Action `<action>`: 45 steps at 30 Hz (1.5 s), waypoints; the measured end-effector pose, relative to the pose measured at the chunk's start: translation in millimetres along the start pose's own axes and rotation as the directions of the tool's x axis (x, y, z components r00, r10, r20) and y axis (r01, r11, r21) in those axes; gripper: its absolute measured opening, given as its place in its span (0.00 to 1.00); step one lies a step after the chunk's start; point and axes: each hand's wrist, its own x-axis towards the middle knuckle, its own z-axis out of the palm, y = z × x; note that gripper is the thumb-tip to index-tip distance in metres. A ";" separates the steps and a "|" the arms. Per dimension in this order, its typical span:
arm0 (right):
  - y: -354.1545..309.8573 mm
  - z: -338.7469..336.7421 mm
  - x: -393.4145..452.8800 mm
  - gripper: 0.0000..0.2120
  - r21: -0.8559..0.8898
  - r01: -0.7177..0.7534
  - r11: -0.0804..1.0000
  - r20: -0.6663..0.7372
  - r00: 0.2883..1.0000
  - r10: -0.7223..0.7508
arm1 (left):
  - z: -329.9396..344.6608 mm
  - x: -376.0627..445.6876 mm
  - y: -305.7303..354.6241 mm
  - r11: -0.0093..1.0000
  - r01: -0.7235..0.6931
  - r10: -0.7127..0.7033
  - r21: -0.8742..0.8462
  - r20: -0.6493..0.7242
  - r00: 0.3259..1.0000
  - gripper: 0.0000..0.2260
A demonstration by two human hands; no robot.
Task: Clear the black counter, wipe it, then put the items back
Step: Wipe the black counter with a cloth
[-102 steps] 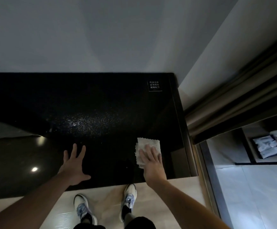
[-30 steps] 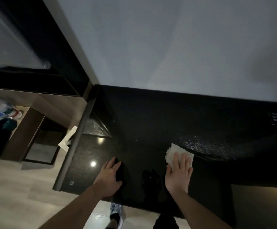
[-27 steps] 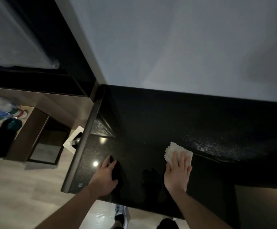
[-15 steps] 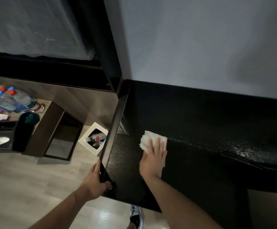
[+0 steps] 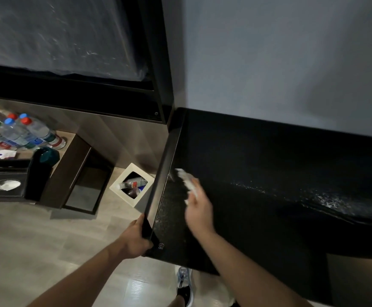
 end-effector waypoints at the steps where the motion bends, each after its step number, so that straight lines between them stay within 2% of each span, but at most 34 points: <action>1: 6.2 -29.9 -4.2 0.25 -0.001 0.021 1.000 -0.058 0.998 -0.021 | -2.0 -0.4 6.0 1.000 0.004 -0.004 0.003 0.007 1.000 0.51; 4: 46.2 -114.1 -10.3 0.26 -0.153 0.041 0.987 -0.238 0.968 -0.077 | -2.8 1.6 18.2 0.999 0.041 -0.041 -0.018 0.017 0.999 0.55; 6: 82.2 -157.0 -9.1 0.26 -0.314 -0.032 0.949 -0.328 0.942 -0.077 | -1.6 1.8 21.9 0.999 0.050 -0.050 -0.011 0.005 0.999 0.56; 9: 122.0 -186.0 -10.2 0.25 -0.504 -0.112 0.856 -0.239 0.971 -0.014 | 0.2 0.9 22.3 0.999 0.048 -0.048 -0.010 0.009 0.999 0.56; 11: 139.3 -174.2 -13.4 0.26 -0.631 -0.189 0.753 -0.175 0.980 0.100 | 0.1 1.4 17.4 0.999 0.042 -0.042 -0.028 0.004 0.999 0.55; 13: 143.0 -143.7 -15.5 0.29 -0.698 -0.255 0.669 -0.206 0.966 0.153 | 0.3 2.3 7.8 0.998 0.033 -0.033 -0.056 -0.013 0.999 0.54; 16: 122.1 -84.6 -10.1 0.31 -0.673 -0.270 0.688 -0.234 0.961 0.149 | 1.8 -3.5 -5.3 0.994 0.023 -0.026 -0.103 -0.026 0.999 0.48; 19: 88.4 -20.9 0.0 0.31 -0.654 -0.185 0.733 -0.155 0.982 0.109 | 4.9 -6.3 -23.7 0.983 0.048 -0.052 -0.178 -0.017 0.998 0.42; 23: 41.8 61.7 13.4 0.29 -0.582 -0.089 0.809 -0.043 0.996 0.079 | 2.6 -13.2 -34.1 0.953 0.084 -0.085 -0.292 0.010 0.996 0.40; 26: 1.9 111.3 27.3 0.25 -0.509 0.021 0.860 0.125 0.991 0.050 | -4.3 -21.0 -27.0 0.931 0.113 -0.097 -0.348 0.063 0.993 0.38; 28: -29.5 131.4 37.4 0.22 -0.369 0.025 0.929 0.254 0.964 0.075 | -11.1 -22.8 -24.5 0.927 0.121 -0.089 -0.355 0.106 0.990 0.38; 30: -53.8 133.6 43.3 0.22 -0.226 -0.044 0.973 0.330 0.936 0.119 | -16.6 -23.9 -21.2 0.925 0.115 -0.072 -0.363 0.130 0.989 0.39; 32: -66.1 118.9 44.3 0.21 -0.167 -0.003 0.986 0.354 0.933 0.063 | -20.6 -26.5 -15.5 0.922 0.109 -0.058 -0.372 0.145 0.988 0.40; 35: -60.7 77.3 47.0 0.22 -0.116 0.099 0.988 0.286 0.956 -0.062 | -22.1 -30.2 -10.9 0.919 0.111 -0.057 -0.379 0.151 0.987 0.35; 37: -45.6 41.0 54.2 0.22 -0.115 0.119 0.986 0.182 0.978 -0.097 | -22.2 -30.4 -9.6 0.924 0.100 -0.048 -0.368 0.148 0.988 0.34; 39: -24.2 7.4 65.5 0.22 -0.182 0.130 0.975 0.054 0.991 -0.122 | -22.0 -28.8 -8.9 0.926 0.092 -0.048 -0.367 0.128 0.991 0.34; 41: 0.7 -12.9 74.5 0.23 -0.299 0.097 0.949 -0.016 0.994 -0.107 | -22.3 -30.0 -5.1 0.925 0.077 -0.039 -0.372 0.110 0.993 0.32; 43: 23.0 -12.2 75.8 0.23 -0.419 0.029 0.908 0.012 1.000 -0.027 | -21.2 -29.8 -2.7 0.925 0.055 -0.018 -0.377 0.100 0.995 0.30; 45: 38.1 9.6 67.6 0.25 -0.579 0.015 0.815 0.059 0.998 0.024 | -20.3 -28.3 -4.6 0.932 0.041 -0.006 -0.361 0.099 0.995 0.30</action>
